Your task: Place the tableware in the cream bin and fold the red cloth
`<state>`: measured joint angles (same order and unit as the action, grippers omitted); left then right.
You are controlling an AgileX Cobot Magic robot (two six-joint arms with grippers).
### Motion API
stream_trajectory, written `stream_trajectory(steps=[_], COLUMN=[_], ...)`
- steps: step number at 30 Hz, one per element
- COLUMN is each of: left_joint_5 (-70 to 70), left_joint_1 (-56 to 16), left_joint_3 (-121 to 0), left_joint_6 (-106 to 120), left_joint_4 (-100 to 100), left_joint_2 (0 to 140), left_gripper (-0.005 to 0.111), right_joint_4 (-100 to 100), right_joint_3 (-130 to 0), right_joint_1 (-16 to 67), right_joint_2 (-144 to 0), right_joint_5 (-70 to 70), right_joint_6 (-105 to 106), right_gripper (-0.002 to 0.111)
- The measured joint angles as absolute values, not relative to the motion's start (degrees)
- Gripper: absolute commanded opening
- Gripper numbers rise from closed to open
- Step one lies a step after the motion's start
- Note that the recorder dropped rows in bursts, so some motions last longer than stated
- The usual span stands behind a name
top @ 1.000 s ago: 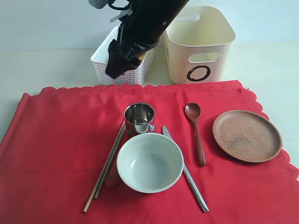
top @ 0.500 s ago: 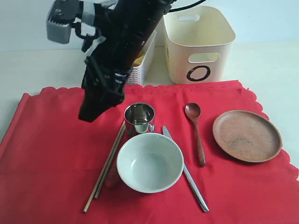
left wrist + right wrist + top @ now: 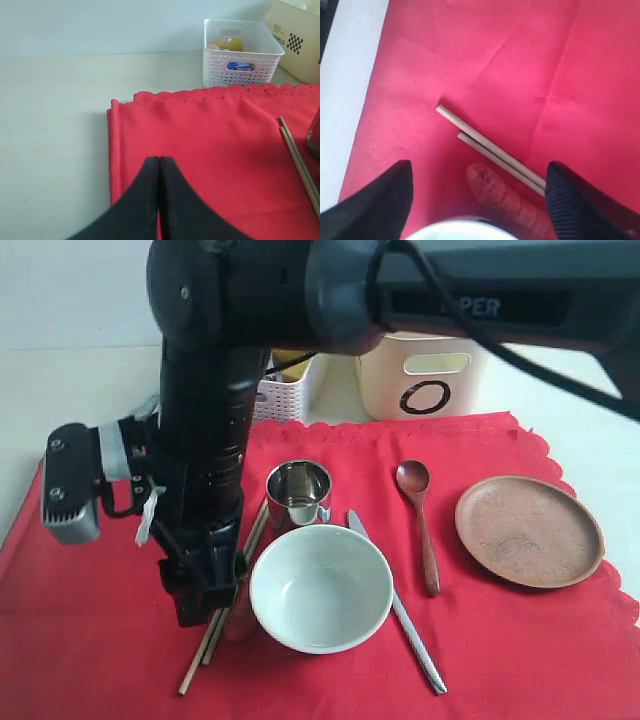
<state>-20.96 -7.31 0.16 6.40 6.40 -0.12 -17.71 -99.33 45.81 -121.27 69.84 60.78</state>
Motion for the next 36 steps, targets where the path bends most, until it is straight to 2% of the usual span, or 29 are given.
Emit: stream_trajectory(steps=[13, 33, 36], left_joint_5=[-21.0, -21.0, -21.0], left_joint_1=[-7.3, -7.3, -7.3], left_joint_3=[0.2, 0.2, 0.2], left_joint_6=[6.4, 6.4, 6.4], left_joint_4=[6.4, 6.4, 6.4], left_joint_2=[-0.1, -0.1, -0.1], left_gripper=[0.000, 0.000, 0.000], right_joint_4=[-6.6, -0.6, 1.6], right_joint_3=[-99.3, -98.9, -98.9], right_joint_1=[52.1, 52.1, 52.1], right_joint_2=[-125.6, -129.7, -130.8], right_joint_5=[70.0, 70.1, 70.1], right_joint_6=[51.8, 47.8, 46.5], right_gripper=[0.070, 0.070, 0.067])
